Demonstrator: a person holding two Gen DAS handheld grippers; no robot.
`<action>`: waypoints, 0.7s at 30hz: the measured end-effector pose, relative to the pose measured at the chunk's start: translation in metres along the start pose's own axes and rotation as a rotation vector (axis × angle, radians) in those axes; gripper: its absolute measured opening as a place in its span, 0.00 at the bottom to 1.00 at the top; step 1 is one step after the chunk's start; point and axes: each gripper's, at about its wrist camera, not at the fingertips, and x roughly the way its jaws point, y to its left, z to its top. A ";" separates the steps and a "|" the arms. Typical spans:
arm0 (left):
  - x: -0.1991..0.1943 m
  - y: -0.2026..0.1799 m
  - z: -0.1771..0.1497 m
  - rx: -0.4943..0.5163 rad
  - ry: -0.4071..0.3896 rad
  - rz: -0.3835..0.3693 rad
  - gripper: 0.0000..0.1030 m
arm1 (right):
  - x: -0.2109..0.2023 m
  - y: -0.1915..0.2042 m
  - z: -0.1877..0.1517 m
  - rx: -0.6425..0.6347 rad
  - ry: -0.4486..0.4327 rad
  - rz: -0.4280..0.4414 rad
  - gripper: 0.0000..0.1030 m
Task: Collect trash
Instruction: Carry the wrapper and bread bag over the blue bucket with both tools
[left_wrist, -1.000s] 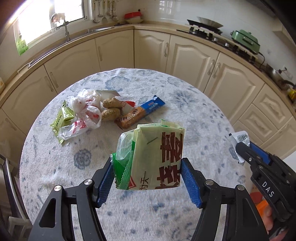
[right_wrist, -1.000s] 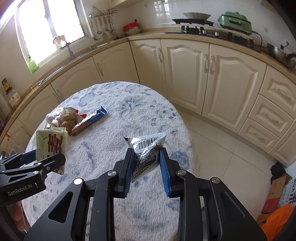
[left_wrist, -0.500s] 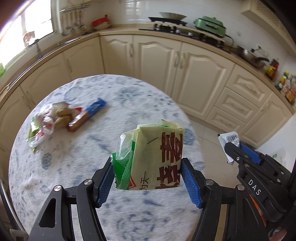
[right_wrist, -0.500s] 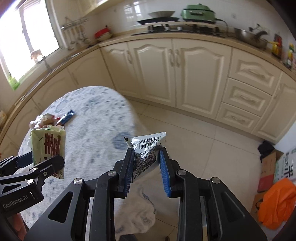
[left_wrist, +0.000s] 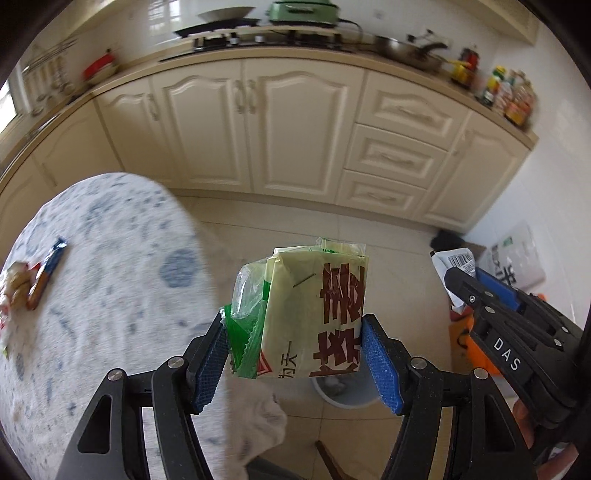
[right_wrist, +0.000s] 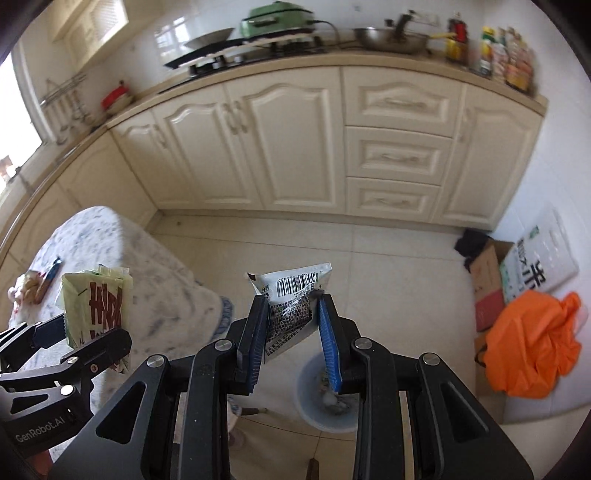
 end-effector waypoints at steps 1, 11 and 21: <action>0.004 -0.010 0.001 0.020 0.008 -0.012 0.62 | -0.001 -0.008 -0.002 0.015 0.002 -0.013 0.27; 0.054 -0.073 0.017 0.178 0.079 -0.084 0.62 | -0.010 -0.087 -0.024 0.175 0.035 -0.125 0.27; 0.088 -0.129 0.024 0.264 0.116 -0.086 0.63 | -0.010 -0.139 -0.044 0.267 0.073 -0.169 0.27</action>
